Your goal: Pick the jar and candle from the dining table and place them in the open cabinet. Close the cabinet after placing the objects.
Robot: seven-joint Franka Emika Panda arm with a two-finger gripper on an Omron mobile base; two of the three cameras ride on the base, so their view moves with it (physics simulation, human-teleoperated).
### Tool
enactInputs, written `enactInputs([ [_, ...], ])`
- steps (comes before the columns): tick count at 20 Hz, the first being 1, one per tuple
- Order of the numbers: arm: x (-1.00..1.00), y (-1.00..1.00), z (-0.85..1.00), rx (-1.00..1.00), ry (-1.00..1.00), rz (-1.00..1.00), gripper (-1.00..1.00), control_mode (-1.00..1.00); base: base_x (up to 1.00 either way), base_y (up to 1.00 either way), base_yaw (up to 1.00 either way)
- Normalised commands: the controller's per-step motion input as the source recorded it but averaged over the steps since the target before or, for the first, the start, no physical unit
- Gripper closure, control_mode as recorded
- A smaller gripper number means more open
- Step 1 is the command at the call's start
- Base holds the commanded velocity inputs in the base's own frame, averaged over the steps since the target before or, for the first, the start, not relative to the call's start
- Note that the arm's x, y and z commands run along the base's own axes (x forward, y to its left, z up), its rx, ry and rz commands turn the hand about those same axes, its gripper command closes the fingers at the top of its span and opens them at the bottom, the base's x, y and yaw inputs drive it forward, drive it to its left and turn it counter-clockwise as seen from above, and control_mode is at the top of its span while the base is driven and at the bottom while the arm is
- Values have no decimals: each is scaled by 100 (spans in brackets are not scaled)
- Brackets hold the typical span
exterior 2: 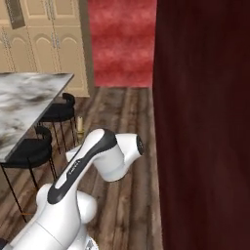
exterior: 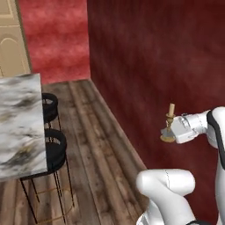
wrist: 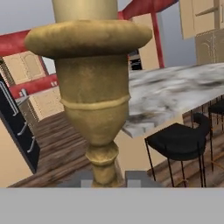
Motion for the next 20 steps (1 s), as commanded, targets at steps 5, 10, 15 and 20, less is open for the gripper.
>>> enactInputs([
  [5,0,0,0,0,0,0,100,100,91,-27,26],
  [10,0,0,0,0,0,0,100,100,100,0,36],
  [15,0,0,0,0,0,0,100,100,90,-13,39],
  [20,0,0,0,0,0,0,100,100,64,-28,42],
])
